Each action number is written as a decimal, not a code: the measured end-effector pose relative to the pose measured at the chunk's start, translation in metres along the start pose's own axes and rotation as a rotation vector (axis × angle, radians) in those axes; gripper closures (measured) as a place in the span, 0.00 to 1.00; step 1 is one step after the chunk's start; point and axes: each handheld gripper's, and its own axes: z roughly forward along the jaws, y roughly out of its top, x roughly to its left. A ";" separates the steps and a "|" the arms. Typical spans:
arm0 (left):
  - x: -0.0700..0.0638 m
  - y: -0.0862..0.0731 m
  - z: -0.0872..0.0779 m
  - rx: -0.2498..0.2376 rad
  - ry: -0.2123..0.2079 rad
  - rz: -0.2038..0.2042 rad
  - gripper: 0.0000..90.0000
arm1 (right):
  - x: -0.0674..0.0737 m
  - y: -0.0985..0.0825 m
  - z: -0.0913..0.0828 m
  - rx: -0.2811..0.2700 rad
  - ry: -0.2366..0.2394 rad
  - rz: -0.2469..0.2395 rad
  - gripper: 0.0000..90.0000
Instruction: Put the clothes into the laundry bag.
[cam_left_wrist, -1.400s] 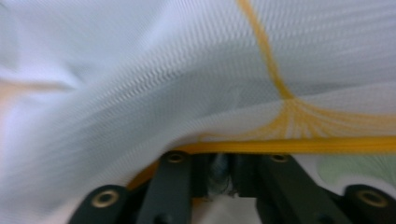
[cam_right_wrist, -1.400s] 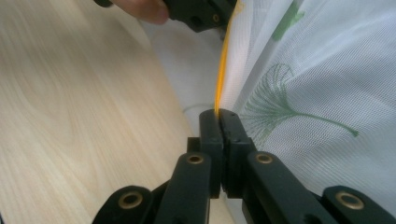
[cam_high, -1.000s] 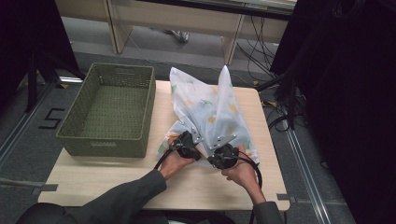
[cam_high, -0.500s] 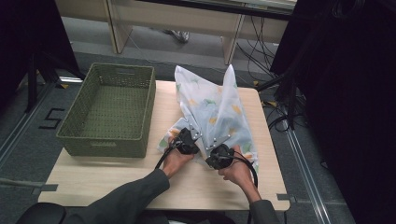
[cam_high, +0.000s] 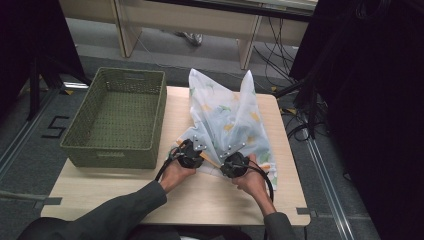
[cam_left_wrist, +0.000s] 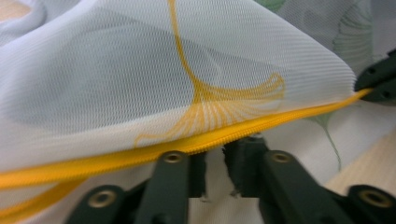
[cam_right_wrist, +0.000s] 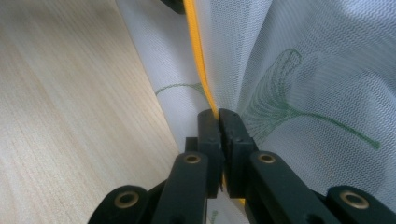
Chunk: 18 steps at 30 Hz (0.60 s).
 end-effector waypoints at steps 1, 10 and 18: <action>0.000 0.002 0.002 -0.009 -0.001 -0.023 0.92 | 0.000 0.000 -0.001 -0.004 0.003 0.000 0.99; 0.000 0.009 -0.003 -0.037 -0.008 -0.064 0.88 | 0.006 0.004 -0.020 -0.028 0.058 0.007 1.00; -0.010 -0.009 -0.025 0.037 -0.099 0.027 0.60 | -0.001 0.013 0.005 -0.002 0.017 0.000 1.00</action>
